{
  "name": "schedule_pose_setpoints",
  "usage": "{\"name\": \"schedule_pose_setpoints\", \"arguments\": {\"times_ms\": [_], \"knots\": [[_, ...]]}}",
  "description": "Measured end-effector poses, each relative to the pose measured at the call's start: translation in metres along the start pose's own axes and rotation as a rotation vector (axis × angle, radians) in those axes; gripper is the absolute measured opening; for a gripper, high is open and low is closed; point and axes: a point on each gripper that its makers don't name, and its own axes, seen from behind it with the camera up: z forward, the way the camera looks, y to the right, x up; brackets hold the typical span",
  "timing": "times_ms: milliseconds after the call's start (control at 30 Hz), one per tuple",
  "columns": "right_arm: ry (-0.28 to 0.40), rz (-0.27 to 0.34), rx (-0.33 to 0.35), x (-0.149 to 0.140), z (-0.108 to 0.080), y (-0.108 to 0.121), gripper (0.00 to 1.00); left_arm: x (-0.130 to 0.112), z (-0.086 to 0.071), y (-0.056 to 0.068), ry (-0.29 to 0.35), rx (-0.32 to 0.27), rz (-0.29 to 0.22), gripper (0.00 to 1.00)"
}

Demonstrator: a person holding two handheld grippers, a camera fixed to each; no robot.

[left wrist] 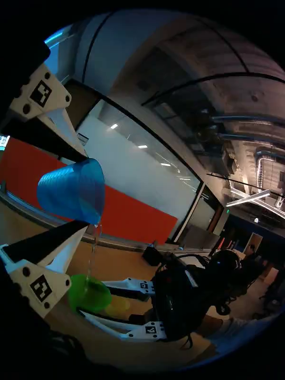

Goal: Pour water

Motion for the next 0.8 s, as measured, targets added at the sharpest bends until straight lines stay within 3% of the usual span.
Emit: {"name": "schedule_pose_setpoints", "arguments": {"times_ms": [800], "knots": [[0.002, -0.003, -0.003, -0.0006, 0.0001, 0.0020, 0.88, 0.0078, -0.0003, -0.0039, -0.001, 0.005, 0.091, 0.86]]}}
